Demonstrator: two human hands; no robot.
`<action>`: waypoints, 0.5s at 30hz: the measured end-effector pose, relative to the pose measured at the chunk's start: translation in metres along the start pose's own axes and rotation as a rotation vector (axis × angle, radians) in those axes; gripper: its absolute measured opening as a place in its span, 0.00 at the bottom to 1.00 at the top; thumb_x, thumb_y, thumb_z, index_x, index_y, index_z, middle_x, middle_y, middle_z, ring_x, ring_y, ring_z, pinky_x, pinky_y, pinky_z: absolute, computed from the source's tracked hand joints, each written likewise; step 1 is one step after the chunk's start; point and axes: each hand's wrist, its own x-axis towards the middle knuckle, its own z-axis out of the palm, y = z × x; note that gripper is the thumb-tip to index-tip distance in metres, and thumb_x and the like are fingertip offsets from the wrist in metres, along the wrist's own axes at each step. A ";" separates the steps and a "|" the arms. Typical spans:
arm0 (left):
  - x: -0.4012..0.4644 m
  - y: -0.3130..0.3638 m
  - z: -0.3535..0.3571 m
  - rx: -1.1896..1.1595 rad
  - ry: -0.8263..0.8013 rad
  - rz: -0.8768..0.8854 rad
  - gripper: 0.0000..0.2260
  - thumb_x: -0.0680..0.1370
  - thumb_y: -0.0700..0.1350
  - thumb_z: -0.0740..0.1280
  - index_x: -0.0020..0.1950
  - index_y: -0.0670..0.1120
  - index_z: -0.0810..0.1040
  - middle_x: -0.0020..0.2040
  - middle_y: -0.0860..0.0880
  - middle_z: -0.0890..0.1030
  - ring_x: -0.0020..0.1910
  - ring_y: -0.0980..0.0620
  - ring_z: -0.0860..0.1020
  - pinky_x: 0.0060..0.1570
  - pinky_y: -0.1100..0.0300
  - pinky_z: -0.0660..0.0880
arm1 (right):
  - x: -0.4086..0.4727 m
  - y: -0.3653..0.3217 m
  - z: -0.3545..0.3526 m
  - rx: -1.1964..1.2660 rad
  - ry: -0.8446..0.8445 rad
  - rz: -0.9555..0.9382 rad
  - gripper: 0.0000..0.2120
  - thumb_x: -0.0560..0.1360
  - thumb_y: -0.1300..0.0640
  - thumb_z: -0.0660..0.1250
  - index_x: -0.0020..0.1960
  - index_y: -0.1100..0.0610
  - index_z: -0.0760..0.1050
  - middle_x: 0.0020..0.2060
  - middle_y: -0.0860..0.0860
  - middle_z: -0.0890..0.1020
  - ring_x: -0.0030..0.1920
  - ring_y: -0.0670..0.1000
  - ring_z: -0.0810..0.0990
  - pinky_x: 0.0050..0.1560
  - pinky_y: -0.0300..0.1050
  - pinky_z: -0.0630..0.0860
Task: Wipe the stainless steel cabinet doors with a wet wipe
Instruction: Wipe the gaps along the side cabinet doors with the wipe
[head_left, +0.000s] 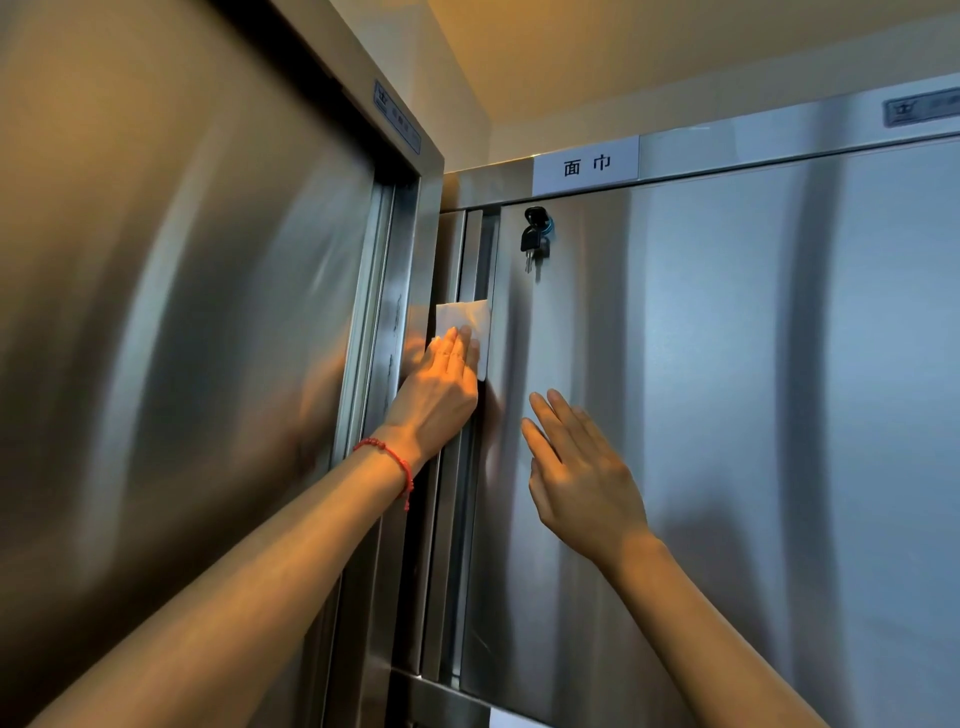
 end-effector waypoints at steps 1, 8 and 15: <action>0.001 -0.001 0.000 -0.006 0.002 0.003 0.20 0.82 0.39 0.51 0.74 0.34 0.58 0.72 0.35 0.61 0.72 0.41 0.62 0.71 0.50 0.60 | 0.000 0.000 0.000 0.000 0.003 0.001 0.21 0.71 0.55 0.65 0.62 0.62 0.78 0.64 0.60 0.76 0.66 0.61 0.72 0.67 0.57 0.61; 0.003 0.000 0.006 -0.067 0.018 -0.024 0.21 0.82 0.39 0.51 0.74 0.35 0.57 0.73 0.35 0.59 0.73 0.41 0.60 0.71 0.50 0.57 | 0.000 0.000 0.000 0.004 0.011 -0.001 0.21 0.71 0.55 0.64 0.61 0.62 0.78 0.63 0.60 0.76 0.66 0.61 0.73 0.67 0.57 0.62; -0.002 0.003 0.005 -0.089 -0.022 -0.031 0.21 0.81 0.41 0.57 0.73 0.37 0.62 0.72 0.37 0.64 0.71 0.43 0.64 0.70 0.52 0.60 | 0.000 0.000 0.000 0.011 0.018 0.003 0.21 0.71 0.56 0.65 0.61 0.63 0.78 0.63 0.60 0.77 0.66 0.61 0.73 0.67 0.56 0.63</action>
